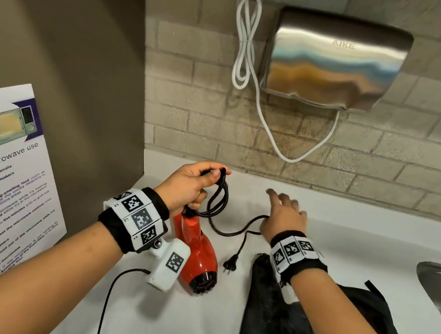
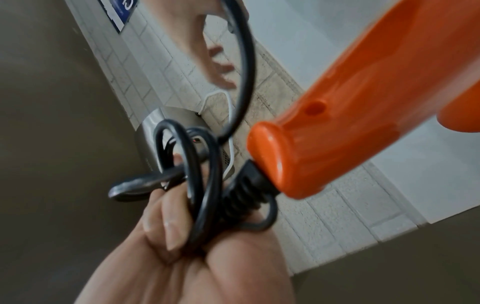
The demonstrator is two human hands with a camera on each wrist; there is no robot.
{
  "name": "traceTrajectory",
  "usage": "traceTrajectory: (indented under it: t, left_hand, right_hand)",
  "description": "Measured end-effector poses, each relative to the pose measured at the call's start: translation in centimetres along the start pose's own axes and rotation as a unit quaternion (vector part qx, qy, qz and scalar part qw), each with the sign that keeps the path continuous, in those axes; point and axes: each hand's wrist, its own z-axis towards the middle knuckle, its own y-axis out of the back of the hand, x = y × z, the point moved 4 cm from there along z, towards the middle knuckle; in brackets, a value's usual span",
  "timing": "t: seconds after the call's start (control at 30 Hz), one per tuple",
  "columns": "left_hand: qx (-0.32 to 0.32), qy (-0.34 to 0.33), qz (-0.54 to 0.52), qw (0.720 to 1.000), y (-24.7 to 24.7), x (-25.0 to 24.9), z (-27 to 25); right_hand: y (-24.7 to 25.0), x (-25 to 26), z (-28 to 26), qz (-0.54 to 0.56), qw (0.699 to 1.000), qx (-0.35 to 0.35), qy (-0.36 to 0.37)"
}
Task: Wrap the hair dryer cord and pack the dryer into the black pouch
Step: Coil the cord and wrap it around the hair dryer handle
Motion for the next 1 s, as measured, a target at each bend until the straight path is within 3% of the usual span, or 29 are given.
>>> traceTrajectory:
  t: [0.07, 0.13, 0.23, 0.33, 0.43, 0.53, 0.63, 0.77, 0.87, 0.93, 1.0]
  left_hand:
    - [-0.002, -0.011, -0.003, 1.0, -0.3, 0.0, 0.2]
    - [-0.003, -0.022, 0.001, 1.0, -0.5, -0.1, 0.2]
    - [-0.008, -0.032, 0.006, 0.999, -0.8, -0.1, 0.3]
    - [-0.012, -0.045, 0.004, 0.999, -1.0, 0.0, 0.4]
    - [-0.017, -0.049, 0.01, 0.999, -1.0, 0.0, 0.3]
    - [-0.013, -0.047, 0.008, 0.999, -1.0, -0.1, 0.1]
    - [-0.009, -0.033, 0.002, 0.999, -1.2, -0.1, 0.0]
    - [0.019, -0.005, -0.01, 1.0, -1.2, 0.1, -0.4]
    - [0.052, 0.01, -0.003, 0.999, -1.1, 0.1, -0.8]
    - [0.056, 0.005, 0.008, 0.998, -0.8, 0.1, -0.9]
    - [0.052, -0.01, 0.019, 0.998, -0.6, 0.0, -0.9]
  right_hand:
    - [1.0, 2.7, -1.4, 0.001, 0.994, 0.001, 0.112]
    - [1.2, 4.8, -2.7, 0.061, 0.977, 0.072, 0.191]
    - [0.5, 6.5, -3.7, 0.256, 0.931, 0.169, 0.197]
    - [0.4, 7.9, -4.0, 0.433, 0.858, 0.193, 0.199]
    - [0.2, 8.3, -3.9, 0.486, 0.828, 0.178, 0.217]
    - [-0.5, 7.9, -3.7, 0.526, 0.805, 0.195, 0.19]
    - [-0.8, 7.9, -3.4, 0.534, 0.805, 0.188, 0.177]
    - [-0.5, 6.3, -1.7, 0.538, 0.829, 0.092, 0.12]
    - [0.1, 4.2, -0.3, 0.562, 0.823, 0.047, 0.063]
    - [0.9, 3.8, 0.1, 0.529, 0.845, 0.037, 0.075]
    - [1.9, 4.3, -0.2, 0.492, 0.857, 0.065, 0.14]
